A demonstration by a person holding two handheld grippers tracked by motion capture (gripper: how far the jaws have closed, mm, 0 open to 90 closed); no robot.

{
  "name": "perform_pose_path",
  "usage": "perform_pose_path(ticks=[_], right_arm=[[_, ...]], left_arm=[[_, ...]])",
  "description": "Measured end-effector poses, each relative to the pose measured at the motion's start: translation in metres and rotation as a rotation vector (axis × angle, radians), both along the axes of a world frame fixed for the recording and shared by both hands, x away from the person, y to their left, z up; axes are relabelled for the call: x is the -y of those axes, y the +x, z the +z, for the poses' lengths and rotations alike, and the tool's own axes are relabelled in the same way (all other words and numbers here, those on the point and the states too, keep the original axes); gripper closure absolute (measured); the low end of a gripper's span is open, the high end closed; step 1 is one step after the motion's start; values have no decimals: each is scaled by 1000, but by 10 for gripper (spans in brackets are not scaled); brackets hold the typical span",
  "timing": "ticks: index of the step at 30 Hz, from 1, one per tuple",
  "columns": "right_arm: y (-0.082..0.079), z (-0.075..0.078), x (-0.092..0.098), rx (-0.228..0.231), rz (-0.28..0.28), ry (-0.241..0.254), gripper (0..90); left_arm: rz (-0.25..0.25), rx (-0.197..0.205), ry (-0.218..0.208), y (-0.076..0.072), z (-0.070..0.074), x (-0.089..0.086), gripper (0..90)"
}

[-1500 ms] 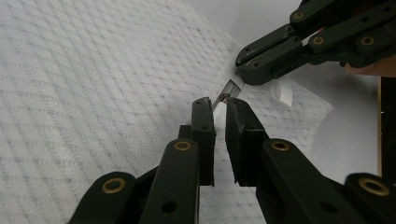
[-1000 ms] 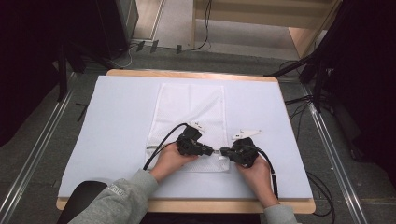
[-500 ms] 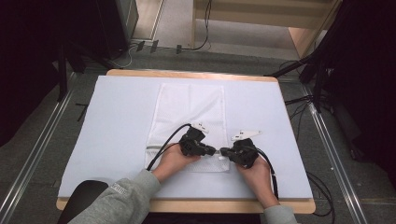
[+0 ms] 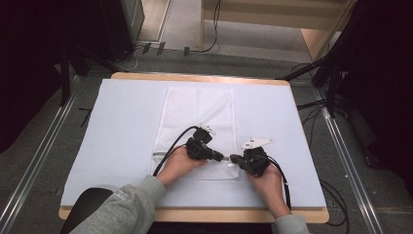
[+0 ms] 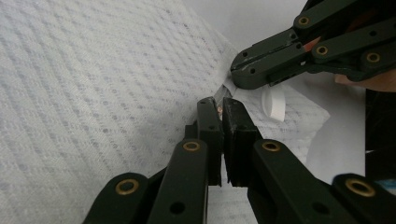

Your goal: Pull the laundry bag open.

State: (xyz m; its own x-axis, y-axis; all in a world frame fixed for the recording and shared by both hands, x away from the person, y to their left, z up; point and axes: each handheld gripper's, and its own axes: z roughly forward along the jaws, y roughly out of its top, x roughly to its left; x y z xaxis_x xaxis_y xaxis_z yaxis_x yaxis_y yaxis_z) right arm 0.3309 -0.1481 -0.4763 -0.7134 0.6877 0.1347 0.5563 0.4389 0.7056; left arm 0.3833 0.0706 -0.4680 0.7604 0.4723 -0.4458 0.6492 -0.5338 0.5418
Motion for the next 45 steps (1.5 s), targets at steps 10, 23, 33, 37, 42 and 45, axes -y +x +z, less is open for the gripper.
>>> perform_pose_path(ticks=[10, 23, 33, 37, 42, 45], right_arm=[[0, -1, 2, 8, 9, 8, 900], [0, -2, 4, 6, 14, 20, 900], [1, -2, 5, -4, 10, 33, 900], [1, -2, 5, -4, 11, 33, 900], [2, -3, 6, -7, 10, 37, 900], [2, -3, 6, -5, 10, 36, 900]], left_arm=[[-15, -59, 7, 5, 2, -8, 882], [-30, -98, 0, 9, 3, -17, 882], [-31, -88, 15, 8, 8, -24, 882], [-30, -102, 23, 9, 7, -25, 882], [-35, -111, 28, 8, 7, -25, 882], [-32, -115, 37, 10, 8, -29, 882]])
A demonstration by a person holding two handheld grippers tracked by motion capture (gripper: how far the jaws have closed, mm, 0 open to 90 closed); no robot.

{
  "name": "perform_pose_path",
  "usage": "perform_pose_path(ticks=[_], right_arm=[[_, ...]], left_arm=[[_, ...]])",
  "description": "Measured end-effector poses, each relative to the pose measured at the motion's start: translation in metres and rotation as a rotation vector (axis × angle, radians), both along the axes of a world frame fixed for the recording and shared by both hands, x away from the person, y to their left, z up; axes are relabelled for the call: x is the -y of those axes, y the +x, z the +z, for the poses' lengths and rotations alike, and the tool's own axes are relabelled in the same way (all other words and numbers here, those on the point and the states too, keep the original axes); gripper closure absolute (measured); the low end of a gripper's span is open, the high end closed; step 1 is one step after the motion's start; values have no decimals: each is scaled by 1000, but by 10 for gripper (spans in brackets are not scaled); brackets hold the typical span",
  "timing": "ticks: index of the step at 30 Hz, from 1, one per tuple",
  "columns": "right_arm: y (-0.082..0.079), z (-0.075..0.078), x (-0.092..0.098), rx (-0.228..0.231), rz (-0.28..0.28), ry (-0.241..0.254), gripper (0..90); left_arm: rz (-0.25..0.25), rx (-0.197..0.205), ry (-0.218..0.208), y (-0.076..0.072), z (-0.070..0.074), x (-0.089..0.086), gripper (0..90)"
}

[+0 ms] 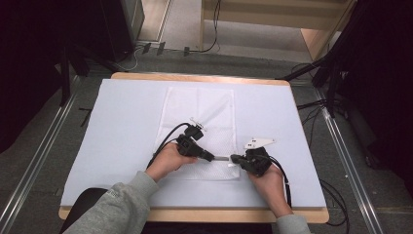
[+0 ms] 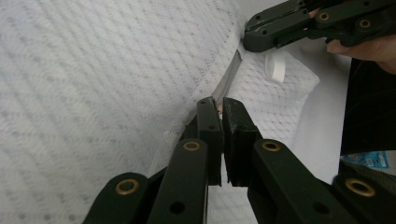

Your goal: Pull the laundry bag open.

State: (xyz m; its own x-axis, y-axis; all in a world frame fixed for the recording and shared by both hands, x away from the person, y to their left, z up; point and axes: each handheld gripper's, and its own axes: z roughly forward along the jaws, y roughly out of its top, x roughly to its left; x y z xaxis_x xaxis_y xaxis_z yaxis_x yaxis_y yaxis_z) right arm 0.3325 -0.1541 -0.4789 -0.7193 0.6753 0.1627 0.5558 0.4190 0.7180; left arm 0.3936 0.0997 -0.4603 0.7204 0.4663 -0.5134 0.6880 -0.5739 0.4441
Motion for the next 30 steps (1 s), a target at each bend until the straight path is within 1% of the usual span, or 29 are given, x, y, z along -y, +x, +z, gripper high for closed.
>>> perform_pose_path(ticks=[1, 2, 6, 7, 8, 10, 11, 12, 13, 14, 15, 16, 19, 20, 22, 24, 26, 28, 29, 30], right_arm=[[0, 0, 0, 0, 1, 0, 900], [0, 0, 0, 0, 1, 0, 900], [0, 0, 0, -1, -1, -1, 900], [0, 0, 0, 1, 0, -2, 900], [0, 0, 0, -2, -2, -3, 900], [0, 0, 1, -3, -3, -1, 900], [0, 0, 1, -7, -4, -1, 900], [0, 0, 1, -7, -4, -1, 900], [0, 0, 1, -6, -3, -1, 900], [0, 0, 1, -7, -4, 0, 900], [0, 0, 1, -8, -4, 0, 900], [0, 0, 1, -8, -4, 1, 900], [0, 0, 1, -12, -6, 1, 900], [0, 0, 1, -12, -5, 2, 900], [0, 0, 1, -13, -5, 3, 900], [0, 0, 1, -13, -5, 4, 900], [0, 0, 1, -13, -5, 5, 900], [0, 0, 1, -13, -5, 4, 900], [0, 0, 1, -14, -6, 3, 900], [0, 0, 1, -13, -5, 3, 900]], left_arm=[[5, -5, -11, 0, 0, 0, 882], [2, 7, 0, 0, 1, -1, 882], [0, 5, 3, 0, 2, -4, 882], [12, 3, 1, 0, 3, -6, 882], [7, -3, -8, 1, 3, -7, 882], [6, 3, -2, 1, 4, -9, 881], [9, 0, -6, 1, 4, -9, 882], [9, 3, 3, 1, 5, -9, 881], [12, -3, -2, 1, 4, -10, 881], [10, 1, 6, 1, 4, -10, 881], [11, -5, -2, 2, 4, -11, 881], [15, -4, 6, 1, 4, -11, 881], [8, -1, 7, 2, 4, -14, 881], [15, -5, 2, 2, 5, -15, 881], [11, 1, -3, 2, 6, -17, 881], [13, -5, -12, 2, 7, -19, 881], [13, 2, -1, 2, 7, -19, 881], [14, -1, -3, 2, 7, -20, 881], [8, 6, 4, 2, 8, -21, 881], [6, -4, -6, 2, 8, -22, 881]])
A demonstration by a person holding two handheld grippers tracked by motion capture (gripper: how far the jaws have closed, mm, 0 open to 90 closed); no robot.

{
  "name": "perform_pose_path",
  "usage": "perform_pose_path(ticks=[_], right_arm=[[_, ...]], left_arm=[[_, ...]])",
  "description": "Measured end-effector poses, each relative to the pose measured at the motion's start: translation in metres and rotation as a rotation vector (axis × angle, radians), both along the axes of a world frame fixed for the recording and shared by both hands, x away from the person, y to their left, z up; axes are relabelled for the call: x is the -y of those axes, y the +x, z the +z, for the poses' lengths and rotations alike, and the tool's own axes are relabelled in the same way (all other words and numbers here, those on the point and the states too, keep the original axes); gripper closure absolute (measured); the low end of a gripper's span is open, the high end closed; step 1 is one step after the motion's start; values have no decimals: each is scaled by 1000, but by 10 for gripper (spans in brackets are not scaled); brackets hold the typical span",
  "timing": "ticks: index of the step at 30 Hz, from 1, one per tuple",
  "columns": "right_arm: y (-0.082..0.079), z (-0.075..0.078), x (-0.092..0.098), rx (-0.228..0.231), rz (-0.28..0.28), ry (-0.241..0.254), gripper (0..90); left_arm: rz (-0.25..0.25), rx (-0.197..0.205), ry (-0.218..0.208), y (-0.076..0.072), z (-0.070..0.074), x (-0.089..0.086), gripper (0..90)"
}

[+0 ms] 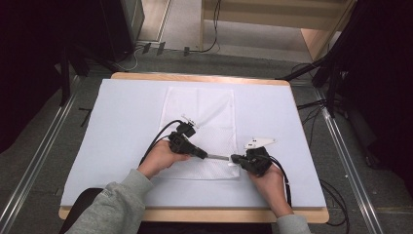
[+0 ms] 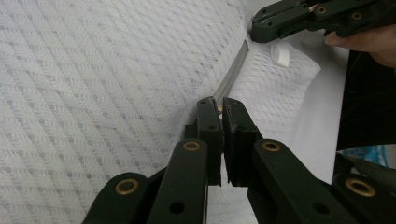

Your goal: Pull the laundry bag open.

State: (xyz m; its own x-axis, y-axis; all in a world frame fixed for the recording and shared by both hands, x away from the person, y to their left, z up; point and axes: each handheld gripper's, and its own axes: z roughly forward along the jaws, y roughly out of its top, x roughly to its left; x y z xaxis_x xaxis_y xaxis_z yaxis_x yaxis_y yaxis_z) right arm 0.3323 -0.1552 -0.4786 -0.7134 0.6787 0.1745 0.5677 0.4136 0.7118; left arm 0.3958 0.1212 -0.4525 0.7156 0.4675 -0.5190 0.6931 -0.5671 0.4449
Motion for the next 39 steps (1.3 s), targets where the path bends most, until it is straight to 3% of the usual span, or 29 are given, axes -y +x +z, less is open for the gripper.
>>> perform_pose_path(ticks=[21, 39], right_arm=[[0, 0, 0, 0, 1, 1, 900], [1, -1, 1, 5, 6, 3, 900]], left_arm=[[10, -3, 6, -1, 4, -12, 880], [10, -32, -2, 0, 2, -19, 881]])
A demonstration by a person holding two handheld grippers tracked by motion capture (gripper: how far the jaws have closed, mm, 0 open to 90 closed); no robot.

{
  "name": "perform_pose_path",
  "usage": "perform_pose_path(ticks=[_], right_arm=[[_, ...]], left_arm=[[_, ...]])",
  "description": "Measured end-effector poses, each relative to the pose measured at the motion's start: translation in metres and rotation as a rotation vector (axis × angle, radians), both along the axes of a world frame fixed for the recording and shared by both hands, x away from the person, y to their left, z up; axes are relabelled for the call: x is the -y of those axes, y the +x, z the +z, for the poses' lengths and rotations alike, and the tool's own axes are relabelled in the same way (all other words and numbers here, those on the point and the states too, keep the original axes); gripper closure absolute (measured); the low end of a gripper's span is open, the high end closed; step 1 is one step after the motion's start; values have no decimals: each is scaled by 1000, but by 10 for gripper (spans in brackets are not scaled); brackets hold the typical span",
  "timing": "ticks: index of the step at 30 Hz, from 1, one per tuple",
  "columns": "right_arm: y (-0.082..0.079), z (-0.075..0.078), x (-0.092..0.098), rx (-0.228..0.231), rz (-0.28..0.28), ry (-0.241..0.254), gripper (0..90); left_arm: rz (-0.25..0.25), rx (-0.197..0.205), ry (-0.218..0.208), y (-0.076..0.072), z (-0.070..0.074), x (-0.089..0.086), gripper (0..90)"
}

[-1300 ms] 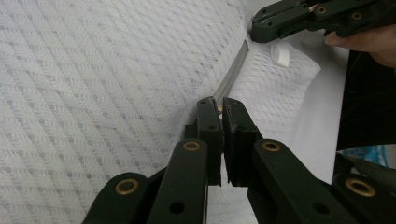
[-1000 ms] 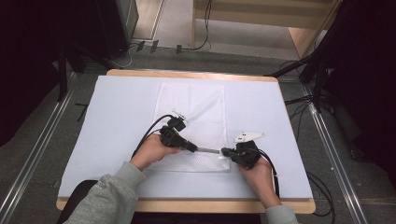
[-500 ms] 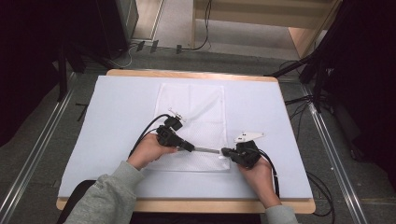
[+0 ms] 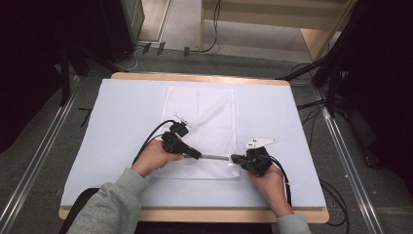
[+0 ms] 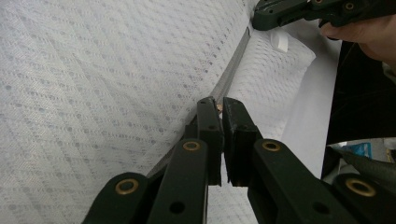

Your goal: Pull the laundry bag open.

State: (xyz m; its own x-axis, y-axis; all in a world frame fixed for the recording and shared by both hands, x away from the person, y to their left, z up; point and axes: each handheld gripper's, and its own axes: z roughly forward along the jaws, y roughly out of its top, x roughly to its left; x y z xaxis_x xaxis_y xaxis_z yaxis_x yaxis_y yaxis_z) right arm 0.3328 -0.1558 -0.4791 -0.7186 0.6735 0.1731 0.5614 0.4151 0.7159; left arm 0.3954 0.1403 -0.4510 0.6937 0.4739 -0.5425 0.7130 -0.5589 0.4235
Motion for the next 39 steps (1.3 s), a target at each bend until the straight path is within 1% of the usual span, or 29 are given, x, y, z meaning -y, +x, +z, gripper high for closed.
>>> perform_pose_path(ticks=[3, 4, 5, 7, 11, 12, 13, 15, 16, 18, 19, 20, 21, 22, 23, 24, 25, 26, 27, 28, 29, 30, 31, 32, 33, 34, 37, 38, 39], right_arm=[[0, 0, 0, 0, 1, 1, 900], [0, 0, 0, 0, 0, -1, 900], [0, 0, 0, 0, 0, 0, 900], [0, 0, 0, 0, 0, 0, 900], [0, 0, 0, 1, 1, -1, 900], [0, 0, 0, 1, 2, 1, 900], [0, 0, 0, 2, 1, 0, 900], [0, 0, 0, 2, 0, 0, 900], [0, 0, 0, 2, 0, -1, 900], [0, 0, 0, 3, 2, -4, 900], [0, 0, 0, 3, 2, -4, 900], [-1, 0, 0, 0, -1, -5, 900], [-1, 1, 0, 1, -1, -8, 900], [-1, 1, 0, 2, -2, -10, 900], [-1, 1, 0, 1, -2, -10, 900], [-1, 1, 0, 2, -1, -9, 900], [0, 0, 0, 0, 1, -6, 900], [0, 0, 1, -2, 1, 2, 900], [0, 0, 1, -9, -2, 6, 900], [1, -1, 1, -7, 1, 10, 900], [1, 0, 1, -10, 0, 9, 900], [0, 0, 1, -10, -1, 8, 900], [0, 0, 1, -7, 0, 4, 900], [1, 0, 1, -8, 0, 3, 900], [1, 0, 1, -12, 0, 4, 900], [1, 0, 1, -13, 1, 7, 900], [1, 0, 1, -15, 3, 8, 900], [1, 0, 1, -14, 4, 7, 900], [1, 0, 1, -13, 3, 4, 900]], left_arm=[[0, -1, 8, -1, 0, 0, 881], [4, 5, 12, -1, 0, 0, 881], [4, -5, 9, 0, 0, -1, 882], [9, -7, 2, 0, 0, -2, 882], [-2, -2, 3, -1, 1, -3, 881], [0, -5, 6, -1, 1, -3, 881], [3, 3, 18, -1, 1, -4, 882], [8, -15, -1, 1, 1, -6, 882], [12, 0, 15, 0, 1, -6, 882], [12, -1, 10, 0, 2, -7, 883], [20, -4, 5, 0, 2, -7, 882], [12, -5, 16, 1, 2, -8, 883], [20, 2, 18, 1, 2, -10, 882], [24, -8, 15, 1, 2, -12, 882], [28, -6, 19, 1, 3, -13, 882], [32, -3, 18, 2, 4, -16, 882], [33, -14, 7, 2, 5, -18, 882], [32, -5, 10, 2, 5, -20, 882], [36, -14, 4, 3, 6, -21, 882], [34, -12, 5, 2, 6, -22, 882], [37, -5, 11, 2, 6, -23, 881], [35, -14, 0, 2, 5, -25, 881], [40, -7, 5, 2, 6, -25, 881], [36, -8, 8, 2, 6, -26, 882], [35, -12, 0, 2, 5, -27, 881], [38, -5, 7, 2, 5, -28, 881], [47, -15, 4, 3, 6, -31, 882], [40, -17, -1, 3, 6, -32, 882], [46, -12, 3, 4, 6, -33, 882]])
